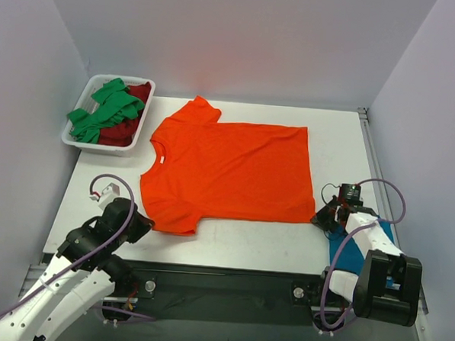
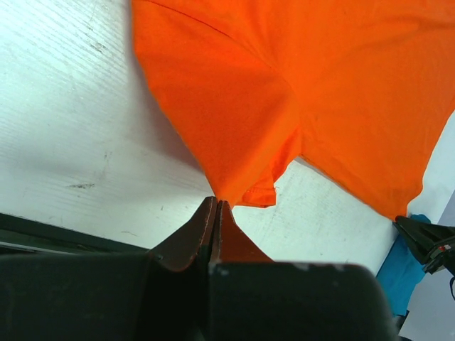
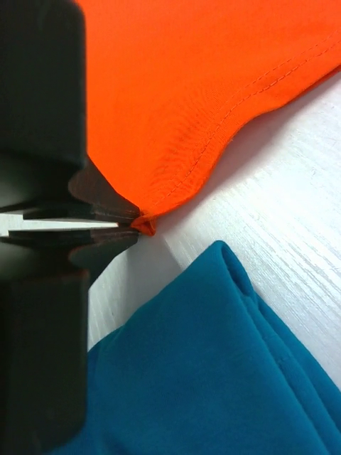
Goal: Fold and stack the t-shirts
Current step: Fold the flattened tshirt in 1/3 of the way
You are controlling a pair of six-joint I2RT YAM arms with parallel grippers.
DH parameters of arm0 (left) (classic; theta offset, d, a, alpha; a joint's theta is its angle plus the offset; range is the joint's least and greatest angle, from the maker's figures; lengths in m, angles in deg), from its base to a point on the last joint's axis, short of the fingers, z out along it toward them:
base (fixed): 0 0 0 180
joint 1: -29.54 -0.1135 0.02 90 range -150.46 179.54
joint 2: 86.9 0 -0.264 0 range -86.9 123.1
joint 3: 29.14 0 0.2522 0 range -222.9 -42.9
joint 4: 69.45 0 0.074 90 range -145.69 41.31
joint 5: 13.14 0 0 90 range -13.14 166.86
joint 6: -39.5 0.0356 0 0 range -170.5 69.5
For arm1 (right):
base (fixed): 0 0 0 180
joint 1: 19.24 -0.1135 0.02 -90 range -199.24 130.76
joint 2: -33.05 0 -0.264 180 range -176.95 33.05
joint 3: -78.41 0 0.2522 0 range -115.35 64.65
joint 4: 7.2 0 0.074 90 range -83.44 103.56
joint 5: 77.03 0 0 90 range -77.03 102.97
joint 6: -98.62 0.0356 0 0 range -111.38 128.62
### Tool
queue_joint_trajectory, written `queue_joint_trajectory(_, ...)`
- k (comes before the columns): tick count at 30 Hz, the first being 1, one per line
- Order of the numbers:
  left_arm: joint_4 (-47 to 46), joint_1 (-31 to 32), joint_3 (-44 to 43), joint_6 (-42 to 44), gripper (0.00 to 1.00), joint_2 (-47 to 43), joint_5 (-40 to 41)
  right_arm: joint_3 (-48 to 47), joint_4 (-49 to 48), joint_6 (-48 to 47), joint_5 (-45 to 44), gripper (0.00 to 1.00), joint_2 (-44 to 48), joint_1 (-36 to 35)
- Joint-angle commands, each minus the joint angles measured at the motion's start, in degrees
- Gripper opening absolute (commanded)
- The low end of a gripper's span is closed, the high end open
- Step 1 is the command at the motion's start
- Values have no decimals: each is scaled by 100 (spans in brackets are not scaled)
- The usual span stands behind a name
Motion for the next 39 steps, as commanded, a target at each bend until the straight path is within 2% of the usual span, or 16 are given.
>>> queue_joint_trajectory(1,134,28,-318,116,0,-46,-16,-52,65,50,-45,0,44,-34)
queue_joint_trajectory(7,-15,19,-476,335,0,129,-43,-52,487,-73,-159,0,737,-17)
queue_joint_trajectory(15,-1087,-77,-1433,1082,0,1921,177,-544,829,-38,69,0,695,1)
queue_joint_trajectory(17,-1219,-253,-1863,1223,0,2385,107,-676,952,-3,131,0,852,-16)
queue_joint_trajectory(21,-1614,-692,-2181,1619,0,2853,-262,-843,1120,6,52,0,1082,-8)
queue_joint_trajectory(26,-2439,-1377,-2322,1847,0,3669,-833,-1448,1024,-3,86,0,371,-25)
queue_joint_trajectory(32,-3249,-1528,-3103,1918,0,5083,-1009,-2310,857,-38,104,0,-930,-25)
queue_joint_trajectory(39,-3259,-1686,-4299,1962,0,6395,-1009,-3418,848,-38,368,0,-2204,-16)
